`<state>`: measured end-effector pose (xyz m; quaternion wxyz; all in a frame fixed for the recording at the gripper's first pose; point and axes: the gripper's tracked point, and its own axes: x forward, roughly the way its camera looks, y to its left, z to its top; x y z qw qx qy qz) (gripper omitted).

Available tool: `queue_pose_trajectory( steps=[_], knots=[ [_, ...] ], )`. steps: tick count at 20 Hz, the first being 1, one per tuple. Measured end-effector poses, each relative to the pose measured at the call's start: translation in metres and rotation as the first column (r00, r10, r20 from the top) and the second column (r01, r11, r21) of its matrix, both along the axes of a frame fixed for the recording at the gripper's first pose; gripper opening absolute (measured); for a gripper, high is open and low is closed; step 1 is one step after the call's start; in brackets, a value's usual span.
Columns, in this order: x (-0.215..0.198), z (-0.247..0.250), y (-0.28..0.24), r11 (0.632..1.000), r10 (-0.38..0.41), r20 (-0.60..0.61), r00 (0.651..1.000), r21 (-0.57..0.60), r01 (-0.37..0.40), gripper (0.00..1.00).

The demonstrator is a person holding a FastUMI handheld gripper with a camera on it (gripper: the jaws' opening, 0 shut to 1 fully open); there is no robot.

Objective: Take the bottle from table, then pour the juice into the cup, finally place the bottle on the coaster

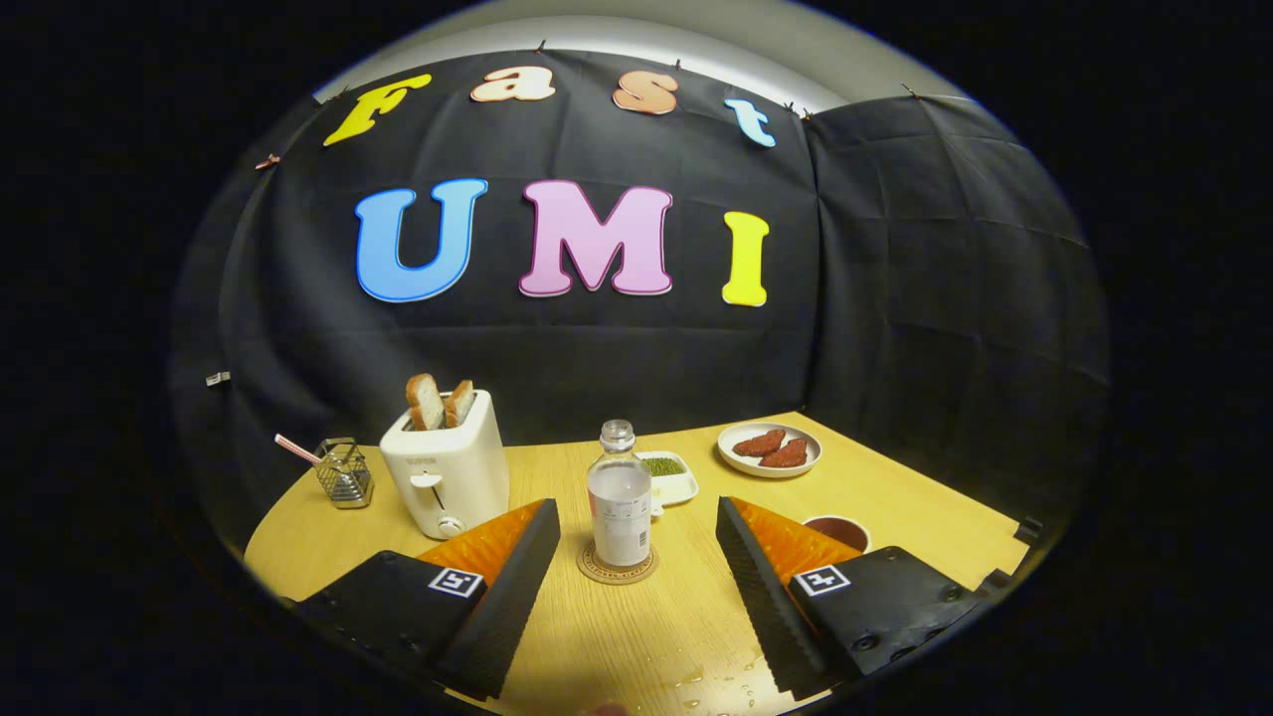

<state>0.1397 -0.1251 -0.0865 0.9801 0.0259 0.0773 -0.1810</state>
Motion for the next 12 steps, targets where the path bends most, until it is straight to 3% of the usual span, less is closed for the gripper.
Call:
queue_pose_trajectory(
  steps=[8, 12],
  knots=[
    [-0.075, 0.063, 0.034, 0.980, 0.176, 0.035, 0.984, -0.097, -0.171, 0.97],
    [-0.093, 0.077, 0.047, 0.968, 0.233, 0.029, 0.972, -0.097, -0.230, 0.97]
  ],
)
